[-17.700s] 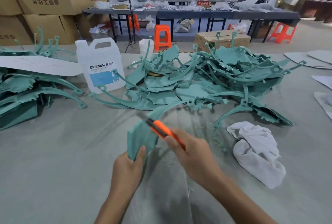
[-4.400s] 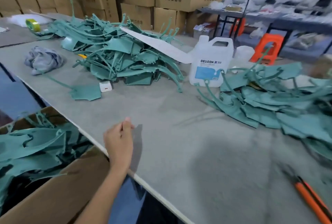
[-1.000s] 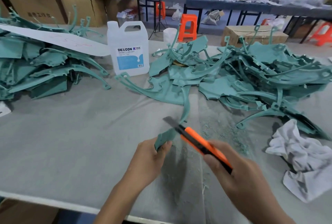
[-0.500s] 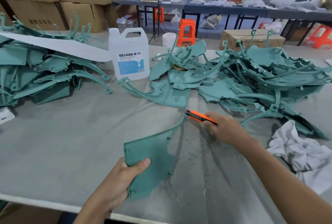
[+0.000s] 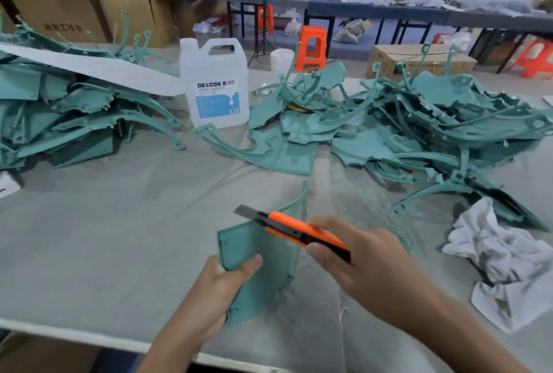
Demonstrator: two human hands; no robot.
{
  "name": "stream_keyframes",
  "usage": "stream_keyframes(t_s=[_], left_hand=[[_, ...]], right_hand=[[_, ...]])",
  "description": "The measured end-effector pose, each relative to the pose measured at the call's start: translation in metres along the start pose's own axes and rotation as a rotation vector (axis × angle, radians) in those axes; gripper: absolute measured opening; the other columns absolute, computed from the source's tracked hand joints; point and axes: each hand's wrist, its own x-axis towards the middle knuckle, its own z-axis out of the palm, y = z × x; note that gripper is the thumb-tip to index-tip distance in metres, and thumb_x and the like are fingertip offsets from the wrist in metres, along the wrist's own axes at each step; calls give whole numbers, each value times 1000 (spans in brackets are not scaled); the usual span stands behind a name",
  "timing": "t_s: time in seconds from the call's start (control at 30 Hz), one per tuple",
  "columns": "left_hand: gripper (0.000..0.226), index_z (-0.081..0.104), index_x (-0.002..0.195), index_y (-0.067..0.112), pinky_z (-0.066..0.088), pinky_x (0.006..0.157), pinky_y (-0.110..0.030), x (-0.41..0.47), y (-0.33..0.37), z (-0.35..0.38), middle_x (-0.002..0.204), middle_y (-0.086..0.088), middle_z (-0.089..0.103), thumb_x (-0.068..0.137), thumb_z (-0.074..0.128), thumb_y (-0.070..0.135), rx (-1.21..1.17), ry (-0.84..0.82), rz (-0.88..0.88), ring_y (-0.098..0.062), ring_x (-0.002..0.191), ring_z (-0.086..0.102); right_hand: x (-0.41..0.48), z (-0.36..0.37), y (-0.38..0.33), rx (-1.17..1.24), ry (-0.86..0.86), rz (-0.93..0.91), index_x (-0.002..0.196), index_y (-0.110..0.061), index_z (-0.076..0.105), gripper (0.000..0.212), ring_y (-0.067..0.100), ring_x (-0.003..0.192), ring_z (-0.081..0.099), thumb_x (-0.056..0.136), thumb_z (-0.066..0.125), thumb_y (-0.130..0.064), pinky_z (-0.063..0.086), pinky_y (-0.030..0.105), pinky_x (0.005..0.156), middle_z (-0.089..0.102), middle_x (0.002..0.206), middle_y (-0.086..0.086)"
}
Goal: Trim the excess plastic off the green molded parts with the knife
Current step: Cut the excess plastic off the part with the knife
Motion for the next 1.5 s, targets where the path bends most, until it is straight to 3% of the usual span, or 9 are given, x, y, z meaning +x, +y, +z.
stream_keyframes(t_s=[0.1,0.33,0.5,0.8,0.9,1.03,1.13,1.27,1.5], left_hand=[[24,78,103,13,55,93,-57,3,1,8,108,-21,74,84,69,23,48,15,28,-40,100,72],[24,78,104,17,57,89,-55,7,-1,9,108,-19,74,84,69,26,57,10,32,-40,101,71],[30,76,111,9,59,87,-48,7,-2,4,116,-19,72,84,69,20,4,-19,33,-39,106,70],[32,77,109,16,61,83,-40,9,-6,-8,117,-17,72,78,78,24,-23,-9,-3,-35,107,70],[44,75,110,17,61,78,-40,10,-9,-8,114,-16,74,69,91,22,40,106,72,-33,100,73],[95,34,142,39,49,100,-39,9,-5,-9,136,8,53,68,92,23,411,426,308,-12,119,60],[83,36,146,31,27,115,-38,12,7,-18,147,7,39,77,82,37,956,476,573,-13,137,36],[82,49,135,37,8,118,-40,20,23,-8,148,16,43,69,43,86,1262,355,312,-6,140,35],[127,26,147,34,35,109,-37,42,31,13,136,23,35,43,62,97,1227,184,392,-8,127,38]], right_hand=[[-6,-4,-20,-34,-42,-23,129,-44,43,34,19,78,55,97,43,-58,39,31,63,47,63,-17],[-3,-13,-15,-115,-36,2,125,-44,44,32,15,65,55,97,40,-59,45,33,62,56,69,-10],[29,-13,52,-133,38,140,118,-40,60,22,5,50,57,99,52,-49,37,17,44,58,59,-9],[70,25,158,-161,29,393,119,-38,58,24,13,70,58,100,50,-51,48,34,63,64,81,-10],[54,42,163,-164,202,375,119,-39,55,26,13,62,56,99,48,-54,43,31,55,61,76,-13],[39,48,154,-59,372,340,121,-31,58,28,7,55,56,99,54,-47,38,26,50,62,70,-13],[34,48,143,-17,422,327,120,-32,58,26,9,53,55,98,55,-46,38,28,49,60,64,-10],[32,54,121,128,512,369,118,-44,53,22,8,49,55,97,53,-52,39,30,50,59,58,-10],[33,86,90,250,573,387,121,-31,61,30,7,57,56,98,53,-49,39,29,55,59,64,-11]])
